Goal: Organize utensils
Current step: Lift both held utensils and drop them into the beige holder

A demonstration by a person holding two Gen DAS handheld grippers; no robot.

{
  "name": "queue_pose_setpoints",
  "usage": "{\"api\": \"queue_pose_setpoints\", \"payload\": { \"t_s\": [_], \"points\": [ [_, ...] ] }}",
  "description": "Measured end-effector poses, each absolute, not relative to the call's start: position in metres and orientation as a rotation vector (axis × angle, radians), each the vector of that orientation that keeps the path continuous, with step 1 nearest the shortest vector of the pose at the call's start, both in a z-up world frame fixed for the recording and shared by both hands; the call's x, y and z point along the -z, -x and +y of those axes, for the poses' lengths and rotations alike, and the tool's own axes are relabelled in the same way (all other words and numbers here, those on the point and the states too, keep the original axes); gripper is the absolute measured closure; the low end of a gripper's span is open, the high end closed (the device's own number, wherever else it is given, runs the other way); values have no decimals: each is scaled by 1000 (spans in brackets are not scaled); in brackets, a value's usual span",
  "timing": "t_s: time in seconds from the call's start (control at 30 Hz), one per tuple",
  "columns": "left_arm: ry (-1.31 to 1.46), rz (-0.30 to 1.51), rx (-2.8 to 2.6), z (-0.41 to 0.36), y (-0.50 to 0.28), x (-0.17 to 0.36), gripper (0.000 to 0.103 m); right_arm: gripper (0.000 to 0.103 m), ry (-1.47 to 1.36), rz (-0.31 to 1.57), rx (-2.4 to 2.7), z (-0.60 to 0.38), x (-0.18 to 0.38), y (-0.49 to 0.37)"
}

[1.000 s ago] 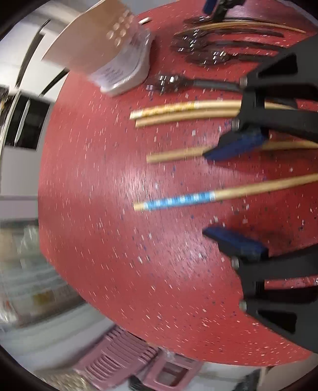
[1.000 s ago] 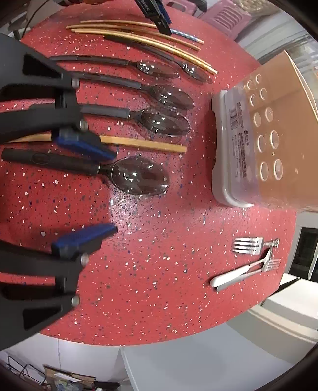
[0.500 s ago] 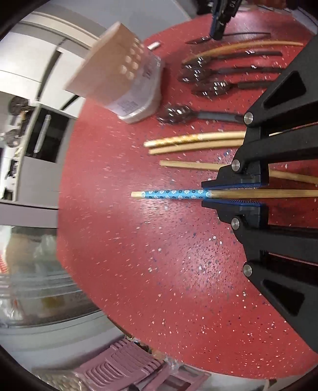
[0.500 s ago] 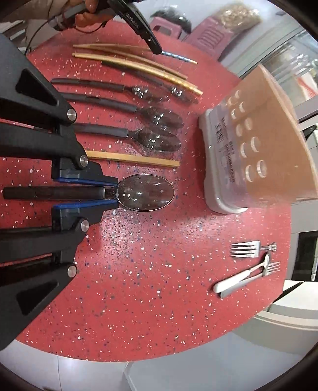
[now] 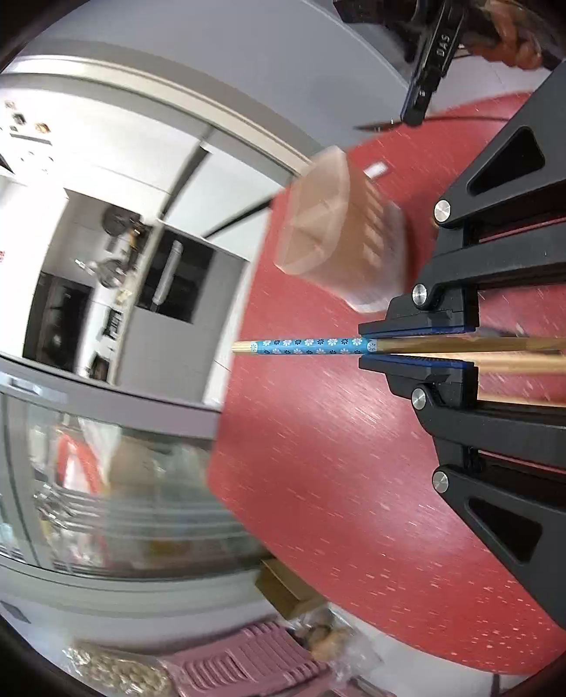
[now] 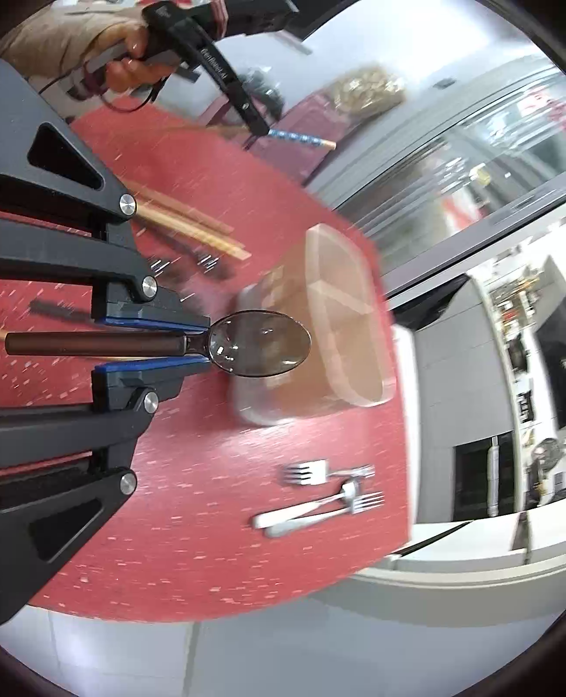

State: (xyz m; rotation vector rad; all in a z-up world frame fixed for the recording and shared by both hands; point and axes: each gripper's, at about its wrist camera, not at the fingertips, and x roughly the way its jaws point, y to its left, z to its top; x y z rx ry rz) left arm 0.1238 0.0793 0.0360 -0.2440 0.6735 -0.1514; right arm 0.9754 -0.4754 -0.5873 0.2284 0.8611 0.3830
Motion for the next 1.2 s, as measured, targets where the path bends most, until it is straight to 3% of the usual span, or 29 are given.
{"api": "queue_pose_setpoints", "payload": {
  "t_s": [0.53,0.87,1.2],
  "points": [
    [291,444,215,24,-227,-122,72,90,-272,578,-400,-462,509,-1079],
    [294,412,189,-2,-278,-88,72,90,-206,515,-374,-443,544,-1137],
    [235,424,175,-13,-276,-48,72,90,-162,548,-395,-445,585,-1147]
  ]
}}
